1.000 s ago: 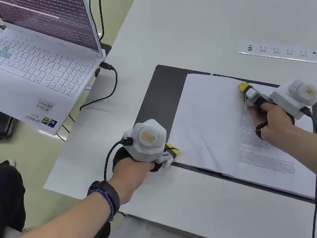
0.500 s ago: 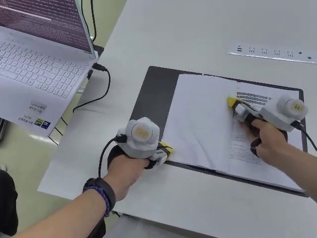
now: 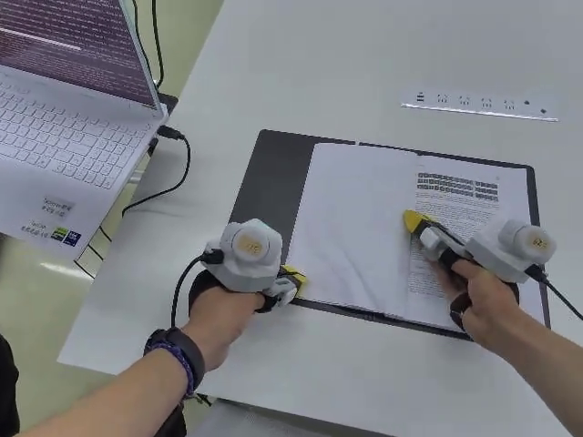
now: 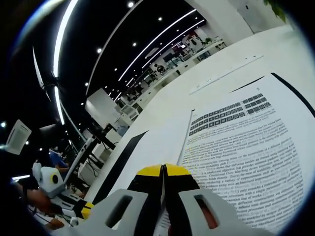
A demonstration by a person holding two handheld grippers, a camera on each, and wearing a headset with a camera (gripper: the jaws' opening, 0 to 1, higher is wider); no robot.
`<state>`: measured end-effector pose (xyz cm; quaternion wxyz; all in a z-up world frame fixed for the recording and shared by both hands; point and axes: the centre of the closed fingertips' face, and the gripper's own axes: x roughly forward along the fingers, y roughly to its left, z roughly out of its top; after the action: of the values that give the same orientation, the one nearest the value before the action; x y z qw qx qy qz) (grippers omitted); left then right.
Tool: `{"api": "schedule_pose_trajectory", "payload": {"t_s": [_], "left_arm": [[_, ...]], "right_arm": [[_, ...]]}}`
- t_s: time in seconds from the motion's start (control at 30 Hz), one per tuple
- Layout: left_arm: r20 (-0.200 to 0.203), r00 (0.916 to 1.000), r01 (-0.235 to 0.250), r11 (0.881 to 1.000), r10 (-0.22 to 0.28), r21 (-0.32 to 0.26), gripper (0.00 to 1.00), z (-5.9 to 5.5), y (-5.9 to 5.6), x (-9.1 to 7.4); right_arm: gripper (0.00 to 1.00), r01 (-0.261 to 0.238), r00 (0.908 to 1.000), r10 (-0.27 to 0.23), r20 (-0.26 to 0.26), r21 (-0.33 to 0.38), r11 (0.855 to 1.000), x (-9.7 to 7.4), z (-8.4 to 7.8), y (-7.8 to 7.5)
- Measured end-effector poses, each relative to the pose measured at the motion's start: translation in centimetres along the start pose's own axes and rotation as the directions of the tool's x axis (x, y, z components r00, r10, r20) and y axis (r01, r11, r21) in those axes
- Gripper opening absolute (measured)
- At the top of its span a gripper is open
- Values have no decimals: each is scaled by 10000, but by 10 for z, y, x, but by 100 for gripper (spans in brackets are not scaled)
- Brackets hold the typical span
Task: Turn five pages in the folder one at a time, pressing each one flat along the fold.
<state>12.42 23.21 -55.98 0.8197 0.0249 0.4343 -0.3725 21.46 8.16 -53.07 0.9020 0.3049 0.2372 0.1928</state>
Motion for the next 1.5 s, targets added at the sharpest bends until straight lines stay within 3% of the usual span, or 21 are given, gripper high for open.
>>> {"api": "schedule_pose_trajectory", "payload": {"t_s": [0.37,0.73,1.17,1.5], "left_arm": [[-49,10000,-75,10000,75,34,0,0,-1,0],[-55,9999,-136,9997,137,181,0,0,-2,0],[-7,9997,-223,9994,224,269,0,0,-3,-1],[-10,9991,-419,9991,419,-36,0,0,-2,-1]], "right_arm": [[0,-72,9998,70,-212,-69,10000,-24,-23,8],[0,-492,9949,427,-914,-704,9963,-53,-58,16],[0,-761,9899,657,-1254,-797,9939,-80,-83,27],[0,-884,9844,740,-1596,-849,9925,-92,-94,34]]}}
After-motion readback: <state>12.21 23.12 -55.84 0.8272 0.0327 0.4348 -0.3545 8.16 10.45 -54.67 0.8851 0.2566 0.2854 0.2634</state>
